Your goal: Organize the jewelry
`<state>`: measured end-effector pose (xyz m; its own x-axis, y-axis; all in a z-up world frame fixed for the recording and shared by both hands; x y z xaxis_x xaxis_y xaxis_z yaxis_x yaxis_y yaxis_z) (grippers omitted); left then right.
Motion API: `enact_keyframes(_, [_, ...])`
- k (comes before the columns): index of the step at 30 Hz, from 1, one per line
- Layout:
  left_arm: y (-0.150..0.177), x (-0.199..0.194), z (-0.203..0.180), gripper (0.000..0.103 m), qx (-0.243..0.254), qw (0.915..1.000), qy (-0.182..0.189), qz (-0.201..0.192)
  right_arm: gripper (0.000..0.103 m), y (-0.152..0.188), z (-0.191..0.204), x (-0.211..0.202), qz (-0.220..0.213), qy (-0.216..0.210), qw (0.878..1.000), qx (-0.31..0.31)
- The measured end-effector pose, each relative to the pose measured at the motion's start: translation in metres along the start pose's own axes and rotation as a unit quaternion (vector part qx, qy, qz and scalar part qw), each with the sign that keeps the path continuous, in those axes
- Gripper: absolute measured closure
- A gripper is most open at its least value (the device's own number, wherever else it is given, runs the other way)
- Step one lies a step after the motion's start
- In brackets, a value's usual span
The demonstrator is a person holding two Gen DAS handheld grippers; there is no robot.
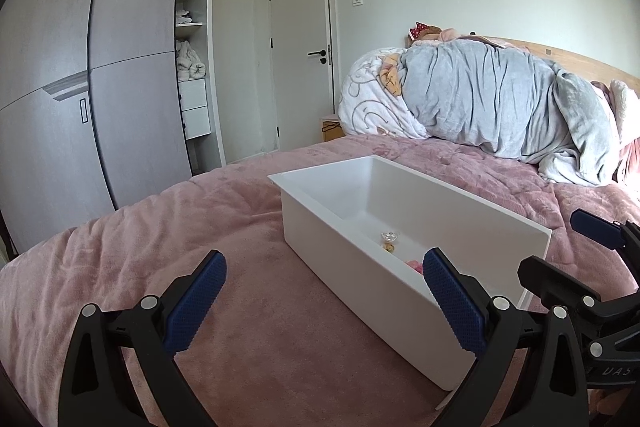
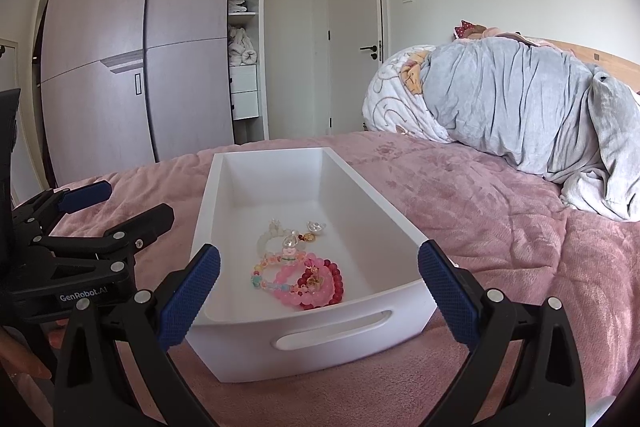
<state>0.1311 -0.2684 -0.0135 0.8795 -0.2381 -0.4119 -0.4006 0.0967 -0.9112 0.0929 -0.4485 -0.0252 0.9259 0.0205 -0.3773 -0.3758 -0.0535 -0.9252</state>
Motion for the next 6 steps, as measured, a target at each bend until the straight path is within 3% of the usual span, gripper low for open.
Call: enact_keyframes(6, [0.0013, -0.0017, -0.0042, 0.004, 0.013, 0.9999, -0.002, -0.006, 0.005, 0.0004, -0.001, -0.0004, -0.002, 0.001, 1.0, 0.001])
Point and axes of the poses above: each gripper's, at about its wrist camera, not at the fingertips, and x roughly the way its jaws point, z to its left, y to its underside, the point moved 2 cm from there along x, roughly the way its jaws point, and after that the axes turned 9 degrees about y, right-handed, at the moved point
